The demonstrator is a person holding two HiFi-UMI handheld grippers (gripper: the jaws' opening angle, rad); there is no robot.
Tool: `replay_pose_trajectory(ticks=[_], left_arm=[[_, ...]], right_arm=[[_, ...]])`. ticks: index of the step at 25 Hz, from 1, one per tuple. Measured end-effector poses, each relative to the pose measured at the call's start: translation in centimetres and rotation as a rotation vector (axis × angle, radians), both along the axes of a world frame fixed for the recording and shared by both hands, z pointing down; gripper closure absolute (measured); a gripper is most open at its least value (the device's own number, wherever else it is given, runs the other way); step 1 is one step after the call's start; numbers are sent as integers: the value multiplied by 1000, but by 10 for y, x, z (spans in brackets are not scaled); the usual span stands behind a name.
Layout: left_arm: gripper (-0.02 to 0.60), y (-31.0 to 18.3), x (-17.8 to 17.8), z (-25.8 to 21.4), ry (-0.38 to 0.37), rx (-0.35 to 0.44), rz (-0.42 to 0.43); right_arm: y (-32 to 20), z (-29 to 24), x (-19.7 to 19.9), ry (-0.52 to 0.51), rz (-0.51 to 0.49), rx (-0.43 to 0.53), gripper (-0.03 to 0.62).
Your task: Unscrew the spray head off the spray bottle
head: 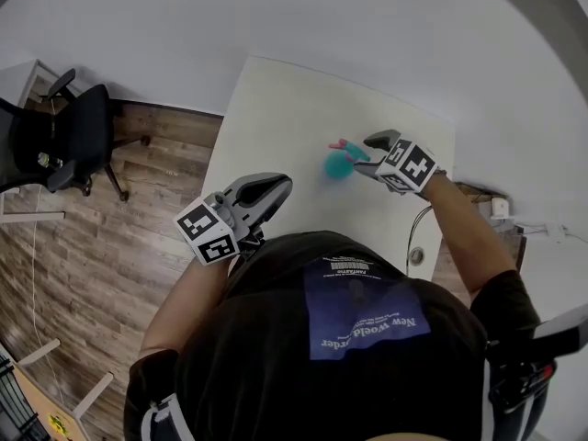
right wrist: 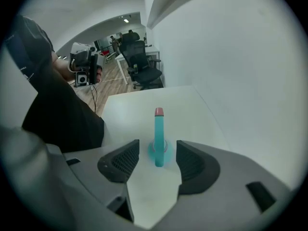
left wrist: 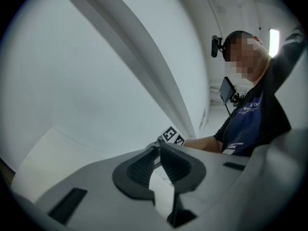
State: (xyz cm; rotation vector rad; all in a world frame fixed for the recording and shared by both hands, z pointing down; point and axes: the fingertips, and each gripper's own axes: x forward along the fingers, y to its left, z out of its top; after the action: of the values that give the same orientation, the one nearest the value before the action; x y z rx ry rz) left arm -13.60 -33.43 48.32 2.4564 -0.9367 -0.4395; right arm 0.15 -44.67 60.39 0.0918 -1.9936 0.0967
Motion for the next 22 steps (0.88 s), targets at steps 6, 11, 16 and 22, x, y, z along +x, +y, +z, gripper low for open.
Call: replay_pose_trajectory(ticks=[6,11,16,22], left_arm=[[537,0,-7,12,18,-22,-18],[537,-1,-9,14,22,-28,-20],[537,-3,-13,14,25,-29,-21],[537,-3,-12,18,25,-36,-17]], right_arm=[[-5,27,-8,77,-21,-17,373],[-6,41,-5,127,-20,-28,373],[-7,46,-7,144,-14,-32,373],[-9,52,-6,153,-13,4,462]])
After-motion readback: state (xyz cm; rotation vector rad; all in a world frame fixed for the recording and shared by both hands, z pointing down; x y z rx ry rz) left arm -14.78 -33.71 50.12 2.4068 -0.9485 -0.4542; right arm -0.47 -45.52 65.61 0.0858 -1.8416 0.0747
